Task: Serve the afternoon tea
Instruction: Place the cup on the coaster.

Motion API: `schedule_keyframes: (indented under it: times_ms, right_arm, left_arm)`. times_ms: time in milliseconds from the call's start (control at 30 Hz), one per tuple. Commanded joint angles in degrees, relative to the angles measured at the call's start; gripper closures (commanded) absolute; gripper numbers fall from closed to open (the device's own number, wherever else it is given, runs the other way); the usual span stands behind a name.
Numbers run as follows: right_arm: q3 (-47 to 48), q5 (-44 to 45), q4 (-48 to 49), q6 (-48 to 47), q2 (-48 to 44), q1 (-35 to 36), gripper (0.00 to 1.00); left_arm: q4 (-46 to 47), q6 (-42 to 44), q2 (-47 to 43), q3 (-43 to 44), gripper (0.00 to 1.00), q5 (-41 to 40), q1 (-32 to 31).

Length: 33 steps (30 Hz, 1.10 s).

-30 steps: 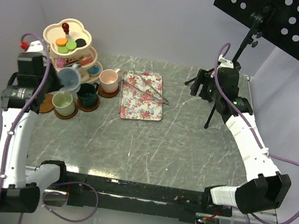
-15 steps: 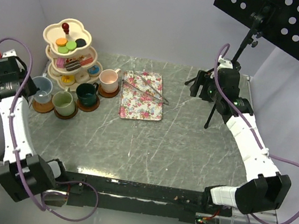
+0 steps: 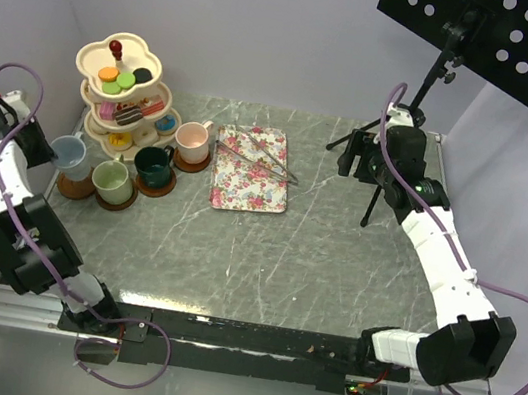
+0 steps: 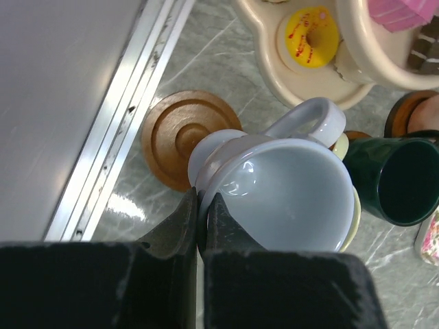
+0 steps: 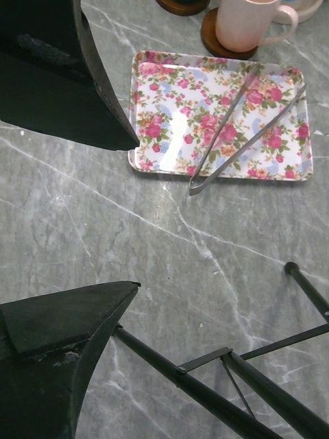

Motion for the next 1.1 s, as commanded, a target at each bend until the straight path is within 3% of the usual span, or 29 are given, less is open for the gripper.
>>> schedule_keyframes:
  times_ms: [0, 1067]
  right_arm:
    - [-0.26, -0.68, 1.29, -0.02, 0.72, -0.55, 0.17]
    - [2.11, -5.16, 0.50, 2.79, 8.81, -3.71, 0.17]
  left_arm:
    - [4.79, 5.37, -0.06, 3.15, 0.99, 5.78, -0.34]
    - [14.81, 12.14, 10.32, -3.97, 0.99, 1.64, -1.04]
